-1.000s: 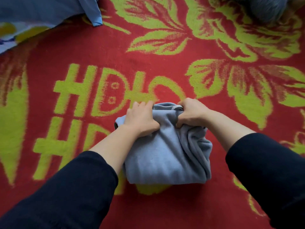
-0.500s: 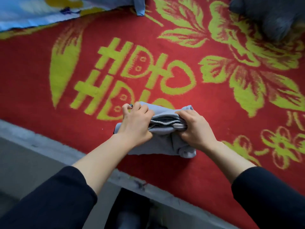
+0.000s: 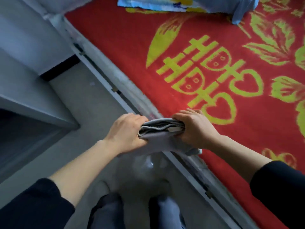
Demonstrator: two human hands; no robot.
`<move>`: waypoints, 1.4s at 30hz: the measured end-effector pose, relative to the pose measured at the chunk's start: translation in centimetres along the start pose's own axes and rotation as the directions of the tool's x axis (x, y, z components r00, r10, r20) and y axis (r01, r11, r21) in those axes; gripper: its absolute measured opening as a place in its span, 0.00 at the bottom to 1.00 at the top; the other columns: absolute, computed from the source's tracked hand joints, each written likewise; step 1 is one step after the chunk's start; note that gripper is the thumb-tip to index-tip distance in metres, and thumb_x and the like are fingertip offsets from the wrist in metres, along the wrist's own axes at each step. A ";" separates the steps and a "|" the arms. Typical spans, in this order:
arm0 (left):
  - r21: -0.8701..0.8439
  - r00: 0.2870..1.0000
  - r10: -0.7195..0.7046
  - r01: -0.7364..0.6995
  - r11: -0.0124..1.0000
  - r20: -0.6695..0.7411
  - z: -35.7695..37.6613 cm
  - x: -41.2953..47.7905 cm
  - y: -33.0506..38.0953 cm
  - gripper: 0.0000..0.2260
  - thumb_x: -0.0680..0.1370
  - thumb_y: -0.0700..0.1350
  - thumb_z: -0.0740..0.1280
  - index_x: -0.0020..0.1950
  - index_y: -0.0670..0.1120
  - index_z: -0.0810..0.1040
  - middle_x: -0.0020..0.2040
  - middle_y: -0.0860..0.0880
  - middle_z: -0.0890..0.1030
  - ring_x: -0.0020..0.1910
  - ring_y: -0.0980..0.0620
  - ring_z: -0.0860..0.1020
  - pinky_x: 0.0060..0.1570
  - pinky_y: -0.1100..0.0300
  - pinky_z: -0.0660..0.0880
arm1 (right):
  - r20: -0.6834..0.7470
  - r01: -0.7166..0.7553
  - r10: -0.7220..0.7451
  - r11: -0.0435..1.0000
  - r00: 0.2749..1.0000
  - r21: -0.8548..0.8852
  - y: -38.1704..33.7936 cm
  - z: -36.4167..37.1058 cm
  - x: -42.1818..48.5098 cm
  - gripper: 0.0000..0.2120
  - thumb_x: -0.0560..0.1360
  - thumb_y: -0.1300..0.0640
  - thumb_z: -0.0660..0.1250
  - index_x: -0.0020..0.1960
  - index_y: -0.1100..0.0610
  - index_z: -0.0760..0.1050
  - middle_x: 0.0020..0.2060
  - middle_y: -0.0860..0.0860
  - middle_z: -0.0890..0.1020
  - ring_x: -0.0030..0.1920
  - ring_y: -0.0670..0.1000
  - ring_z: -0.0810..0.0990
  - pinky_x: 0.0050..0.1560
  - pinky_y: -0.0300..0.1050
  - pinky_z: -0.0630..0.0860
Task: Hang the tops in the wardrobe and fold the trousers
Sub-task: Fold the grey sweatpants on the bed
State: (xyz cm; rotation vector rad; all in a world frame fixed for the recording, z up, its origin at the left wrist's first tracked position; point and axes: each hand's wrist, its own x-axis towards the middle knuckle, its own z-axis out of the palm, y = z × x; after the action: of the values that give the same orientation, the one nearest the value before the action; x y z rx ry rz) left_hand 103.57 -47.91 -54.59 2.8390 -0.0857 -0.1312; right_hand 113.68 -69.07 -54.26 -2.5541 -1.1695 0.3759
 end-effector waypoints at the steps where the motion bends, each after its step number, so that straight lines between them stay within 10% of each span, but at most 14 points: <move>1: -0.002 0.996 -0.069 0.069 0.998 0.049 -0.2 -2.0 -1.7 0.18 0.62 0.57 0.61 0.45 0.48 0.78 0.38 0.50 0.80 0.40 0.45 0.79 0.45 0.57 0.73 | 0.040 0.041 -0.040 0.999 0.998 -0.016 -2.0 1.1 1.1 0.16 0.60 0.52 0.64 0.47 0.50 0.78 0.39 0.45 0.79 0.44 0.52 0.76 0.41 0.44 0.64; 13: -0.157 0.827 -0.554 0.562 0.812 0.096 1.8 -27.8 -23.0 0.19 0.67 0.52 0.70 0.56 0.50 0.74 0.53 0.51 0.79 0.54 0.46 0.77 0.45 0.55 0.71 | 0.395 0.372 -0.342 0.928 0.853 0.002 -30.3 16.8 13.2 0.23 0.64 0.49 0.60 0.58 0.48 0.76 0.50 0.46 0.80 0.54 0.53 0.75 0.48 0.48 0.71; 25: -0.150 0.645 -0.760 0.761 0.631 0.076 -1.0 -52.7 -44.1 0.16 0.69 0.47 0.68 0.56 0.47 0.74 0.51 0.49 0.79 0.50 0.46 0.77 0.39 0.58 0.67 | 0.560 0.537 -0.460 0.843 0.689 0.032 -62.3 30.1 21.4 0.24 0.63 0.57 0.65 0.59 0.49 0.73 0.56 0.47 0.78 0.59 0.51 0.72 0.56 0.46 0.68; 42: -0.111 0.552 -0.833 0.827 0.551 -0.022 2.8 -51.5 -67.2 0.18 0.69 0.46 0.67 0.59 0.47 0.71 0.54 0.48 0.78 0.51 0.45 0.77 0.44 0.57 0.69 | 0.555 0.617 -0.432 0.762 0.711 -0.197 -72.7 42.4 40.2 0.21 0.72 0.51 0.65 0.64 0.49 0.69 0.59 0.47 0.74 0.62 0.51 0.71 0.53 0.46 0.72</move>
State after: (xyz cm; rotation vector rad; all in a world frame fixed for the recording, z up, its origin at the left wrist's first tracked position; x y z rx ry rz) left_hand 55.18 19.14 -73.00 2.5173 1.2817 -0.2179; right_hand 74.02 13.87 -69.98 -2.2855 -2.3017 0.7258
